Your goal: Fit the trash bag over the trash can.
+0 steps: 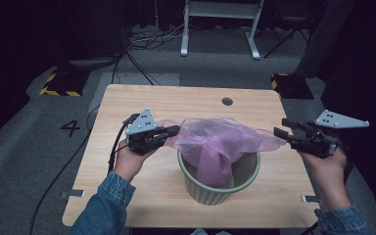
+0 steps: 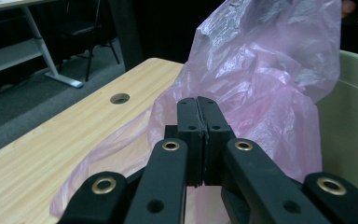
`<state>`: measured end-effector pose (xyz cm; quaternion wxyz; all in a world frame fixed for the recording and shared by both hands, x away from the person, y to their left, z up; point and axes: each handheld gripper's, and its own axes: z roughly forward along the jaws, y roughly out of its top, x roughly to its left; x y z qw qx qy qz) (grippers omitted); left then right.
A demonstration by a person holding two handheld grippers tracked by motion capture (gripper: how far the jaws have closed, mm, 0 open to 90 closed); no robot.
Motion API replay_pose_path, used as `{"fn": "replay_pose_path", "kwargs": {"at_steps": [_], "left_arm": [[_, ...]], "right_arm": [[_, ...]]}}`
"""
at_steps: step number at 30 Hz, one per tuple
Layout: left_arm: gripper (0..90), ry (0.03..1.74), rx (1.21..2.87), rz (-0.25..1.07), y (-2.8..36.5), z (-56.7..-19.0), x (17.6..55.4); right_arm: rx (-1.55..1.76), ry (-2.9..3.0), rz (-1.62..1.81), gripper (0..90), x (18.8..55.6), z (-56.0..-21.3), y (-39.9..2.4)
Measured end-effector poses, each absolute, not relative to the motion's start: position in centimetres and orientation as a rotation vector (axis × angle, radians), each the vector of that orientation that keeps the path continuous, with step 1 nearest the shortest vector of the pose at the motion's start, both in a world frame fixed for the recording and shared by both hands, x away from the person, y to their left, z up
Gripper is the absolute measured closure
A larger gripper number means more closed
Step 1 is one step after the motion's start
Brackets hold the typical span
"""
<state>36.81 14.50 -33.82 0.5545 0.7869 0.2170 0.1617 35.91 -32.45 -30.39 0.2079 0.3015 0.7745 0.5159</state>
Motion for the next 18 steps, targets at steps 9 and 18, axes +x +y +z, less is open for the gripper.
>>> {"fn": "replay_pose_path", "kwargs": {"at_steps": [9,18], "left_arm": [[88.7,0.513,1.844,0.417,14.7,-33.6,35.9],[88.7,0.498,1.817,0.455,15.0,-33.9,33.9]], "right_arm": [[0.701,2.27,1.434,45.4,33.7,-29.7,-30.0],[0.601,2.231,1.551,43.9,31.9,-29.2,-29.9]]}}
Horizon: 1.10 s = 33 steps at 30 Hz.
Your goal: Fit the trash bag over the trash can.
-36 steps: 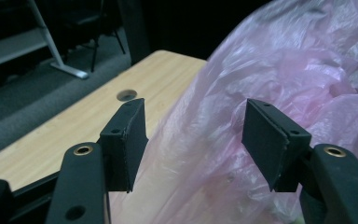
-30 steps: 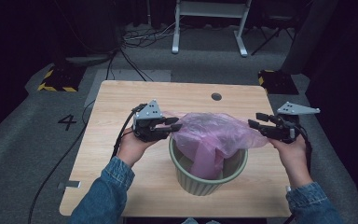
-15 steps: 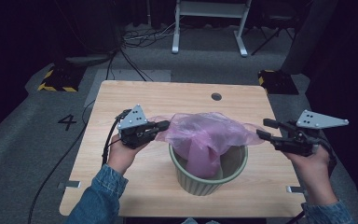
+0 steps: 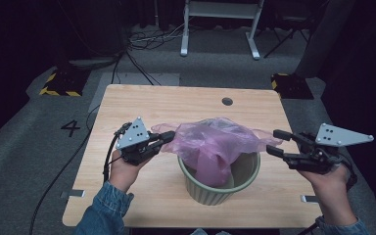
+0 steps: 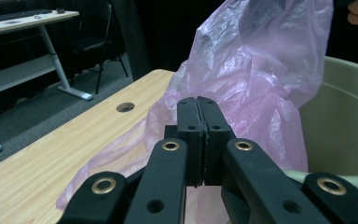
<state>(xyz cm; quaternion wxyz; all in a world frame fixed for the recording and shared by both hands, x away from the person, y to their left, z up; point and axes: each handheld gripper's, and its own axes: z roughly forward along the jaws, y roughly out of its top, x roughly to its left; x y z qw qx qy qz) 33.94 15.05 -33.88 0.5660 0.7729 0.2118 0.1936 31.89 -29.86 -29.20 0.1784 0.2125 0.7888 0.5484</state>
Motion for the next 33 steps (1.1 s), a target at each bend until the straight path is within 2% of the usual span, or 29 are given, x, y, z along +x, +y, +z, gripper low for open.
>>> {"fn": "replay_pose_path", "kwargs": {"at_steps": [3,4,7,9,20,33], "left_arm": [[88.6,0.506,1.817,0.444,15.0,-34.2,34.1],[88.6,0.513,1.807,0.436,15.0,-34.4,34.2],[88.6,0.496,1.784,0.405,15.2,-34.8,34.3],[88.6,0.482,1.794,0.399,15.2,-35.1,34.1],[88.6,0.352,1.791,0.345,15.6,-37.3,29.7],[88.4,0.253,1.844,0.232,14.9,-39.3,28.9]], "right_arm": [[0.527,2.257,1.502,49.4,31.1,-29.4,-28.5],[0.532,2.265,1.469,54.9,31.0,-29.6,-28.2],[0.576,2.312,1.39,79.1,31.4,-30.5,-27.7],[0.607,2.344,1.387,89.2,31.7,-31.0,-27.9],[0.597,2.432,1.403,90.0,29.4,-32.5,-29.3],[0.694,2.576,1.39,90.0,28.4,-37.7,-30.6]]}}
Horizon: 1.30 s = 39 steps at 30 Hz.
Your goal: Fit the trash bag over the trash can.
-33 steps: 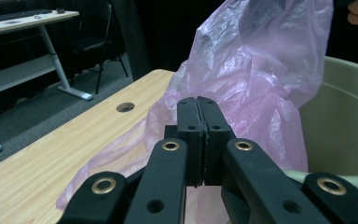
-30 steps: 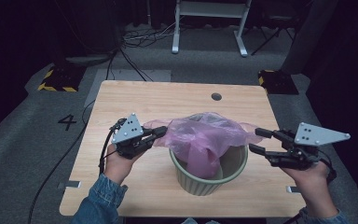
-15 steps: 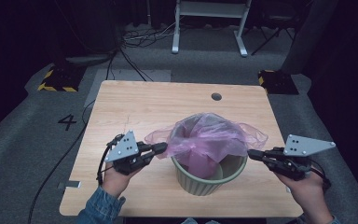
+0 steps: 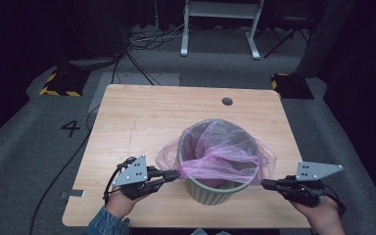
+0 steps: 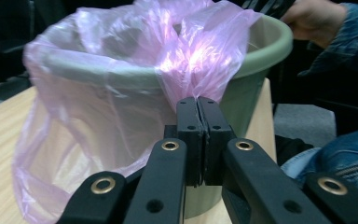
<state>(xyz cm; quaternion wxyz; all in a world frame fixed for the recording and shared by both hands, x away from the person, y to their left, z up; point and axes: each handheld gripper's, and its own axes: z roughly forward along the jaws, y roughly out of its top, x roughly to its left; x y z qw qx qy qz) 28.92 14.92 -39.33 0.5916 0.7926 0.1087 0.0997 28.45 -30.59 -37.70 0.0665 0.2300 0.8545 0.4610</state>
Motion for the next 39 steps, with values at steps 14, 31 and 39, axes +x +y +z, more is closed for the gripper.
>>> {"fn": "replay_pose_path", "kwargs": {"at_steps": [14,31,39], "left_arm": [[88.6,0.257,1.949,0.195,14.3,-41.8,29.3],[69.4,0.302,1.953,0.112,15.2,-44.2,29.7],[35.9,0.386,1.746,0.079,16.5,-42.1,29.4]], "right_arm": [[0.777,2.693,1.237,90.0,28.4,-42.6,-30.5],[0.878,2.668,1.286,64.4,29.2,-44.9,-32.3],[0.689,2.431,1.496,37.7,27.8,-40.5,-32.4]]}}
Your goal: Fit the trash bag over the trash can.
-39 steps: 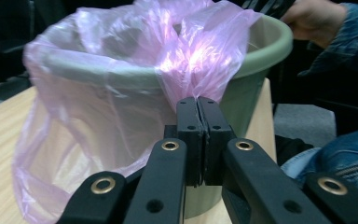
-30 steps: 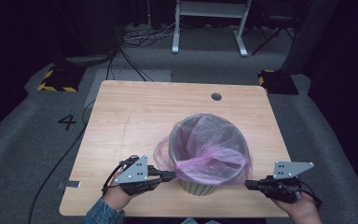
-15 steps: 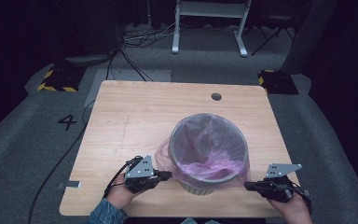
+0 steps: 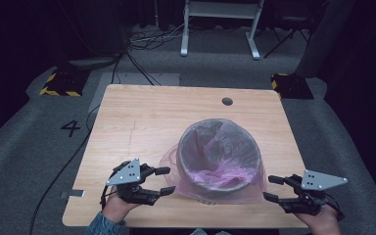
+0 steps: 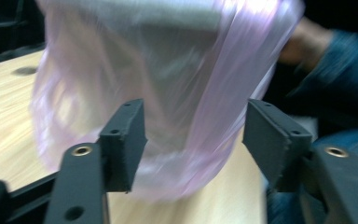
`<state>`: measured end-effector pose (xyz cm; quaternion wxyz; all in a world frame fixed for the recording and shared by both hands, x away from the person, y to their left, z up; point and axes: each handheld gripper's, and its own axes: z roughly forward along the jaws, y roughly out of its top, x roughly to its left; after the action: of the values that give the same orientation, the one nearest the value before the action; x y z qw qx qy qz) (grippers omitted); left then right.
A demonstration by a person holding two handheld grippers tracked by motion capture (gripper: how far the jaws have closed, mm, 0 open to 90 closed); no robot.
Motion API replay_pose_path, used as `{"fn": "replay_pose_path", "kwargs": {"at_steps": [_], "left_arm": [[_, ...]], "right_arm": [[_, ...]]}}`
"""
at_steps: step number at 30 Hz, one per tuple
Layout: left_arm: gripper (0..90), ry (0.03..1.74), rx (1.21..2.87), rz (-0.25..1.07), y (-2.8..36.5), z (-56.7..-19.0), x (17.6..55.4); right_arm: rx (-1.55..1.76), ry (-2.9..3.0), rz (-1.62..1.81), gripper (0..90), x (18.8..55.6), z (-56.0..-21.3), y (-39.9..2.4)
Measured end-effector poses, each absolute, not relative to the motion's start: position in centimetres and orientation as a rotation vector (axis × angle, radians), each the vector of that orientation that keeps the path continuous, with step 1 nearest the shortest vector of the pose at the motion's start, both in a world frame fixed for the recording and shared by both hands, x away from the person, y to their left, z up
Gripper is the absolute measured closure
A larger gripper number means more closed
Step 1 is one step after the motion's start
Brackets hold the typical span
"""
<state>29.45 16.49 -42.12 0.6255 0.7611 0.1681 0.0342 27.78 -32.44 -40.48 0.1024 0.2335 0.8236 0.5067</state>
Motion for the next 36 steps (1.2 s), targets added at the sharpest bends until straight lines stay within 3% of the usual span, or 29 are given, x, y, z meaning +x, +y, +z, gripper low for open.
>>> {"fn": "replay_pose_path", "kwargs": {"at_steps": [2,4,7,9,14,16,17,19,21,24,31,36], "left_arm": [[29.1,0.409,1.765,0.077,15.7,-42.1,29.5],[27.5,0.4,1.804,0.085,14.6,-42.2,29.3],[25.6,0.387,1.857,0.128,12.9,-42.3,28.9],[25.7,0.38,1.863,0.148,12.1,-42.3,28.7],[25.8,0.38,1.858,0.215,11.9,-41.8,28.3],[31.3,0.379,1.868,0.252,12.2,-41.6,28.2],[38.4,0.386,1.872,0.269,12.4,-41.5,28.2],[57.8,0.417,1.893,0.297,12.5,-41.5,28.5],[66.9,0.449,1.9,0.302,12.7,-41.6,28.9],[78.2,0.477,1.898,0.312,13.1,-41.7,29.4],[83.7,0.556,1.879,0.336,14.2,-42.0,31.1],[84.3,0.558,1.887,0.333,14.3,-42.1,31.7]], "right_arm": [[0.658,2.416,1.534,36.2,28.1,-39.9,-31.7],[0.657,2.435,1.543,40.7,28.7,-39.6,-30.8],[0.65,2.51,1.465,77.0,29.0,-39.7,-29.8],[0.641,2.531,1.432,88.9,28.9,-39.8,-29.2],[0.579,2.599,1.421,89.6,27.8,-40.0,-27.7],[0.496,2.627,1.418,89.6,26.9,-39.8,-27.0],[0.469,2.643,1.418,89.2,26.5,-39.7,-26.7],[0.412,2.655,1.438,81.3,25.9,-39.6,-26.3],[0.408,2.622,1.455,67.6,25.7,-39.6,-26.4],[0.486,2.549,1.478,56.4,26.1,-39.4,-27.8],[0.703,2.309,1.535,23.9,28.0,-38.8,-31.3],[0.764,2.292,1.517,19.5,29.4,-39.1,-31.5]]}}
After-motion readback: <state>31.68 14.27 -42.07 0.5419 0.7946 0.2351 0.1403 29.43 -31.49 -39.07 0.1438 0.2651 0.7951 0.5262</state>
